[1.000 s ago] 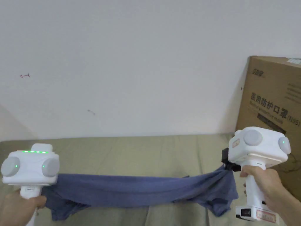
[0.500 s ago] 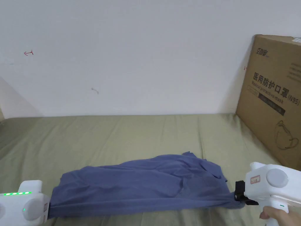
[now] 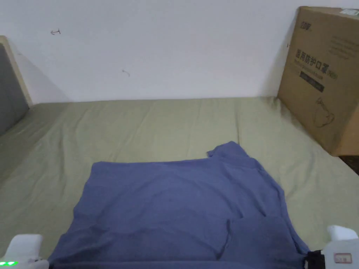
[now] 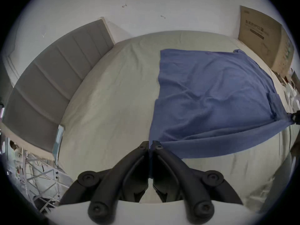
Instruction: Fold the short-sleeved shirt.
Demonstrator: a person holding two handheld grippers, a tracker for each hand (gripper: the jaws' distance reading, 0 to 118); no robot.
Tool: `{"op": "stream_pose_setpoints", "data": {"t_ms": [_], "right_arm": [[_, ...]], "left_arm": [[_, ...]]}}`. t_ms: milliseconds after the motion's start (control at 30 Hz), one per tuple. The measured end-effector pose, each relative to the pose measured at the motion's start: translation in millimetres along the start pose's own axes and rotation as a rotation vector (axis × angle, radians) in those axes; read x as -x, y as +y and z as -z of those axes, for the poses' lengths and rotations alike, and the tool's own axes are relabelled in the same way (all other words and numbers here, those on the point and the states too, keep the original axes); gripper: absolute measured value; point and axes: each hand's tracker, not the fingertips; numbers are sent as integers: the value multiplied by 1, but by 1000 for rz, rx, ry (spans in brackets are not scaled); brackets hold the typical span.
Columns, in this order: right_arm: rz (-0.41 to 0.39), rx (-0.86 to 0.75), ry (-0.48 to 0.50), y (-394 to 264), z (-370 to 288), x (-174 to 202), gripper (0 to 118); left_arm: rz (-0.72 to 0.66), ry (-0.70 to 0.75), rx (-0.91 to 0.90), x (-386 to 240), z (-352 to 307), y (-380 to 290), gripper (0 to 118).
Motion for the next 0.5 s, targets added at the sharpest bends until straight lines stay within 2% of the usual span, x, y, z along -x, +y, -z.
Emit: {"op": "stream_pose_setpoints", "data": {"t_ms": [67,200,300,333,367,400,433,500], "right_arm": [[54,22,14,-27,-6,-12,5],[37,29,7,-51,-7,-17,5],[56,4,28,-48,-8,-16,11],[45,-11,13,-45,-11,-13,11],[25,-33,-8,-44,-13,-12,27],[6,-50,-25,-43,-16,-10,51],[-9,-67,-45,-43,-21,-7,75],[-28,-85,-47,-44,-31,-2,77]], "left_arm": [[22,8,7,-2,-10,-25,2],[14,0,4,-6,-19,-51,3],[9,1,-3,-10,-19,-53,29],[11,11,3,-11,-22,-52,29],[3,14,-4,-10,-26,-53,52],[-6,19,-17,-9,-31,-54,73],[-19,-2,-28,-6,-34,-51,90],[-38,-20,-45,-6,-46,-52,89]]}}
